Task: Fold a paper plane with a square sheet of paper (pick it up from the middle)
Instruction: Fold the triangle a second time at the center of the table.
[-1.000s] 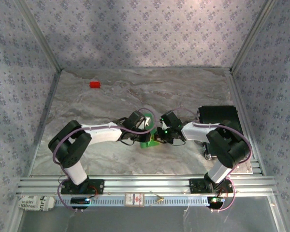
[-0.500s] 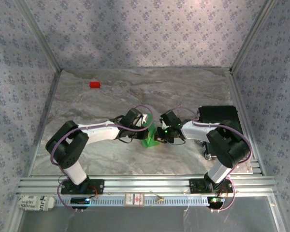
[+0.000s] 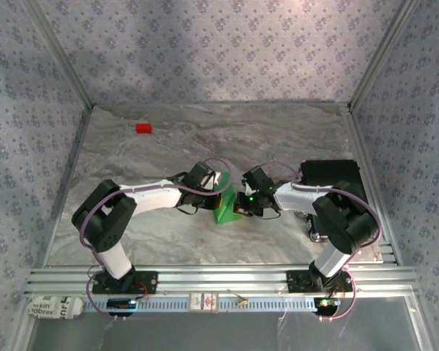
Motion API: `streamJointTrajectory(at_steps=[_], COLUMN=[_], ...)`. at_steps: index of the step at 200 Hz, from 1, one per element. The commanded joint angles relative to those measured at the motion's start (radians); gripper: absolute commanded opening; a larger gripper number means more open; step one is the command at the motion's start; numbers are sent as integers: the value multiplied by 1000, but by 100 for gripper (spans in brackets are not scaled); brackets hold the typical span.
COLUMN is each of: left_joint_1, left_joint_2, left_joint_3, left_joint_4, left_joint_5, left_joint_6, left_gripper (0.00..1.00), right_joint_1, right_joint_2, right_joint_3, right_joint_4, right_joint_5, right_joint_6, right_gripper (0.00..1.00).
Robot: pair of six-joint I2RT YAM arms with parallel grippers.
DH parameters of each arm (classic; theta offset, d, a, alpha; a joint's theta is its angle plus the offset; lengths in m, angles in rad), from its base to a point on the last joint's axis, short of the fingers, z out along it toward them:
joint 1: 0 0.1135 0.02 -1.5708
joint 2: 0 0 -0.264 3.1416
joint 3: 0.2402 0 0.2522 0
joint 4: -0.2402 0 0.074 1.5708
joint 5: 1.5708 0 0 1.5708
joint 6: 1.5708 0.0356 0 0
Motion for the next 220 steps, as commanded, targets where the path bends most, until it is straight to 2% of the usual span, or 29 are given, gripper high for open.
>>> streamJointTrajectory(at_steps=[1,220], left_joint_1=[6,9], left_joint_2=[15,49], left_joint_3=[36,51], left_joint_4=[-28,-69], left_joint_5=[-19,-75], left_joint_6=[29,50], left_gripper=[5,5], right_joint_1=[-6,-11], right_joint_2=[25,21], right_joint_3=[14,12], right_joint_4=[-56,-62], right_joint_5=[26,26], right_joint_6=[-21,-22], right_gripper=[0,0])
